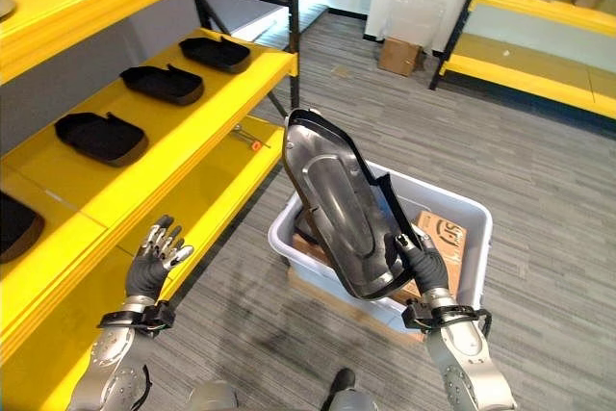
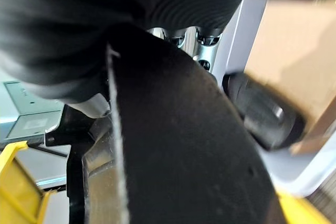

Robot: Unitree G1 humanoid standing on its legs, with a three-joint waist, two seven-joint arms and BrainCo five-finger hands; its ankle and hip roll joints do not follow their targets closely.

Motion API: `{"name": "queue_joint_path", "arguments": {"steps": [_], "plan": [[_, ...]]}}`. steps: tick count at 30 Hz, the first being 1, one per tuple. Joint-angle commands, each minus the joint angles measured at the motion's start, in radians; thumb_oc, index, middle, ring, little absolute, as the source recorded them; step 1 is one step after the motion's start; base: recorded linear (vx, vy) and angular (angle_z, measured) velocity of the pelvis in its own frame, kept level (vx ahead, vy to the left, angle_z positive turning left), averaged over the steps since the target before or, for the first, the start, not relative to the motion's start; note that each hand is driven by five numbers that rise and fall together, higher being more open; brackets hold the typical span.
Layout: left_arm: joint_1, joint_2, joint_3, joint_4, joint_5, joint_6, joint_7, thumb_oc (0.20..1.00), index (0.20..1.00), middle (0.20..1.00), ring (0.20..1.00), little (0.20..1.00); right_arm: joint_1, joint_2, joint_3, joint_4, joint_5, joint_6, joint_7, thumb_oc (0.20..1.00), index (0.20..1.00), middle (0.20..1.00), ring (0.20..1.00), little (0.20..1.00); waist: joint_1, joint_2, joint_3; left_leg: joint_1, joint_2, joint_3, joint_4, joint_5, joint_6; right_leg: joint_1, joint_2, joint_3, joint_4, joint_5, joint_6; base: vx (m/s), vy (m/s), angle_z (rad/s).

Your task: Move parts from the plastic box to the shelf.

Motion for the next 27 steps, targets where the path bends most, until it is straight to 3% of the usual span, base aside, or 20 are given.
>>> {"name": "queue_joint_path", "arguments": {"steps": [1, 3, 5, 8, 9, 10, 11, 12, 13, 14, 15, 16, 17, 18, 20, 22, 25, 27], "plan": [[-0.021, 0.065, 0.043, -0.067, 0.003, -0.053, -0.015, 1.0, 1.0, 1.0, 1.0, 1.0, -0.101, 0.005, -0.032, -0.044, 0.037, -0.072, 0.03, 0.2, 0.2, 0.2, 0.2, 0.2, 0.012, -0.038, -0.023, -0.057, -0.024, -0.063, -0.068, 0.062, -0.003, 0.078, -0.059, 0.073, -0.012, -0.006, 0.07, 0.03, 0.203, 0.79], [-0.02, 0.084, 0.055, -0.075, 0.021, -0.059, -0.007, 1.0, 1.0, 1.0, 1.0, 1.0, -0.116, 0.015, -0.022, -0.027, 0.032, -0.068, 0.024, 0.2, 0.2, 0.2, 0.2, 0.2, 0.021, -0.048, -0.023, -0.059, -0.058, -0.085, -0.076, 0.051, 0.011, 0.082, -0.094, 0.061, -0.023, 0.033, 0.093, 0.04, 0.284, 0.8], [-0.011, 0.1, 0.094, -0.082, 0.049, -0.065, 0.01, 1.0, 1.0, 1.0, 1.0, 1.0, -0.134, 0.034, -0.005, -0.016, 0.021, -0.053, 0.024, 0.2, 0.2, 0.2, 0.2, 0.2, 0.056, -0.077, -0.012, -0.087, -0.126, -0.118, -0.056, 0.014, 0.041, 0.095, -0.172, 0.037, -0.031, 0.136, 0.146, 0.03, 0.347, 0.26], [-0.004, 0.101, 0.101, -0.083, 0.049, -0.064, 0.012, 1.0, 1.0, 1.0, 1.0, 1.0, -0.14, 0.043, 0.001, -0.011, 0.022, -0.052, 0.023, 0.2, 0.2, 0.2, 0.2, 0.2, 0.056, -0.084, -0.01, -0.091, -0.147, -0.129, -0.053, 0.0, 0.057, 0.095, -0.19, 0.037, -0.024, 0.151, 0.155, 0.03, 0.182, 0.51], [0.008, 0.102, 0.117, -0.085, 0.065, -0.064, 0.019, 1.0, 1.0, 1.0, 1.0, 1.0, -0.15, 0.06, 0.013, 0.01, 0.011, -0.043, 0.018, 0.2, 0.2, 0.2, 0.2, 0.2, 0.071, -0.093, -0.01, -0.094, -0.192, -0.146, -0.055, -0.01, 0.082, 0.106, -0.226, 0.038, -0.021, 0.204, 0.175, 0.11, 0.437, 0.59], [0.012, 0.111, 0.131, -0.081, 0.083, -0.065, 0.024, 1.0, 1.0, 1.0, 1.0, 1.0, -0.148, 0.076, 0.014, 0.016, 0.023, -0.041, 0.019, 0.2, 0.2, 0.2, 0.2, 0.2, 0.074, -0.095, -0.007, -0.092, -0.219, -0.167, -0.061, -0.018, 0.104, 0.096, -0.239, 0.072, 0.014, 0.212, 0.17, 0.1, 0.512, 0.71], [-0.006, 0.122, 0.118, -0.062, 0.095, -0.068, 0.035, 1.0, 1.0, 1.0, 1.0, 1.0, -0.144, 0.092, 0.015, 0.03, 0.038, -0.04, 0.016, 0.2, 0.2, 0.2, 0.2, 0.2, 0.055, -0.101, -0.005, -0.104, -0.253, -0.194, -0.077, 0.012, 0.124, 0.058, -0.216, 0.182, 0.049, 0.219, 0.136, 0.07, 0.37, 0.98], [-0.011, 0.123, 0.117, -0.057, 0.093, -0.069, 0.034, 1.0, 1.0, 1.0, 1.0, 1.0, -0.142, 0.093, 0.017, 0.029, 0.043, -0.038, 0.016, 0.2, 0.2, 0.2, 0.2, 0.2, 0.052, -0.1, -0.005, -0.103, -0.258, -0.2, -0.082, 0.017, 0.127, 0.043, -0.201, 0.22, 0.059, 0.215, 0.131, 0.08, 0.27, 1.22], [-0.025, 0.124, 0.111, -0.054, 0.094, -0.064, 0.04, 1.0, 1.0, 1.0, 1.0, 1.0, -0.142, 0.097, 0.023, 0.028, 0.056, -0.038, 0.018, 0.2, 0.2, 0.2, 0.2, 0.2, 0.034, -0.091, -0.001, -0.093, -0.261, -0.219, -0.082, 0.017, 0.131, 0.021, -0.154, 0.309, 0.086, 0.202, 0.116, 0.16, 0.251, 1.02], [-0.043, 0.124, 0.099, -0.045, 0.098, -0.066, 0.039, 1.0, 1.0, 1.0, 1.0, 1.0, -0.134, 0.092, 0.026, 0.025, 0.063, -0.035, 0.025, 0.2, 0.2, 0.2, 0.2, 0.2, 0.001, -0.076, 0.009, -0.073, -0.262, -0.248, -0.094, 0.023, 0.141, -0.042, -0.03, 0.439, 0.145, 0.119, 0.079, 0.13, 0.202, 0.97], [-0.044, 0.123, 0.099, -0.045, 0.098, -0.066, 0.039, 1.0, 1.0, 1.0, 1.0, 1.0, -0.135, 0.092, 0.026, 0.025, 0.063, -0.035, 0.025, 0.2, 0.2, 0.2, 0.2, 0.2, 0.003, -0.076, 0.006, -0.077, -0.262, -0.246, -0.095, 0.026, 0.141, -0.048, -0.03, 0.441, 0.145, 0.121, 0.078, 0.13, 0.203, 0.9], [-0.056, 0.121, 0.083, -0.043, 0.102, -0.061, 0.036, 1.0, 1.0, 1.0, 1.0, 1.0, -0.129, 0.093, 0.029, 0.026, 0.078, -0.038, 0.033, 0.2, 0.2, 0.2, 0.2, 0.2, -0.017, -0.071, 0.013, -0.06, -0.262, -0.259, -0.101, 0.027, 0.145, -0.076, 0.052, 0.475, 0.169, 0.055, 0.056, 0.07, 0.12, 0.61], [-0.058, 0.118, 0.075, -0.047, 0.101, -0.061, 0.028, 1.0, 1.0, 1.0, 1.0, 1.0, -0.118, 0.089, 0.023, 0.023, 0.081, -0.038, 0.034, 0.2, 0.2, 0.2, 0.2, 0.2, -0.03, -0.07, 0.02, -0.057, -0.267, -0.273, -0.101, 0.034, 0.148, -0.107, 0.106, 0.493, 0.174, 0.027, 0.046, 0.08, 0.113, 0.38], [-0.057, 0.117, 0.075, -0.047, 0.101, -0.061, 0.028, 1.0, 1.0, 1.0, 1.0, 1.0, -0.117, 0.088, 0.023, 0.023, 0.081, -0.038, 0.034, 0.2, 0.2, 0.2, 0.2, 0.2, -0.031, -0.069, 0.02, -0.054, -0.266, -0.274, -0.102, 0.031, 0.146, -0.109, 0.107, 0.492, 0.182, 0.02, 0.044, 0.05, 0.072, 0.35], [-0.06, 0.112, 0.064, -0.05, 0.101, -0.059, 0.019, 1.0, 1.0, 1.0, 1.0, 1.0, -0.102, 0.085, 0.019, 0.02, 0.09, -0.041, 0.045, 0.2, 0.2, 0.2, 0.2, 0.2, -0.043, -0.077, 0.034, -0.046, -0.284, -0.293, -0.105, 0.034, 0.146, -0.126, 0.162, 0.476, 0.168, 0.002, 0.03, 0.06, 0.031, 0.45], [-0.068, 0.103, 0.044, -0.049, 0.099, -0.058, 0.012, 1.0, 1.0, 1.0, 1.0, 1.0, -0.092, 0.088, 0.028, 0.031, 0.104, -0.041, 0.053, 0.2, 0.2, 0.2, 0.2, 0.2, -0.056, -0.101, 0.03, -0.03, -0.31, -0.325, -0.123, 0.041, 0.14, -0.112, 0.225, 0.467, 0.068, 0.006, 0.025, 0.1, -0.035, 0.23], [-0.078, 0.094, 0.033, -0.045, 0.097, -0.064, 0.011, 1.0, 1.0, 1.0, 1.0, 1.0, -0.084, 0.085, 0.04, 0.028, 0.128, -0.04, 0.059, 0.2, 0.2, 0.2, 0.2, 0.2, -0.075, -0.108, 0.036, -0.026, -0.33, -0.354, -0.109, 0.035, 0.135, -0.103, 0.265, 0.571, 0.009, 0.026, 0.03, 0.07, -0.034, 0.64], [-0.071, 0.081, 0.03, -0.041, 0.095, -0.066, 0.007, 1.0, 1.0, 1.0, 1.0, 1.0, -0.081, 0.082, 0.041, 0.031, 0.137, -0.037, 0.059, 0.2, 0.2, 0.2, 0.2, 0.2, -0.067, -0.112, 0.03, -0.024, -0.334, -0.345, -0.113, 0.033, 0.138, -0.074, 0.252, 0.571, -0.018, 0.034, 0.027, 0.04, -0.037, 0.4]]}}
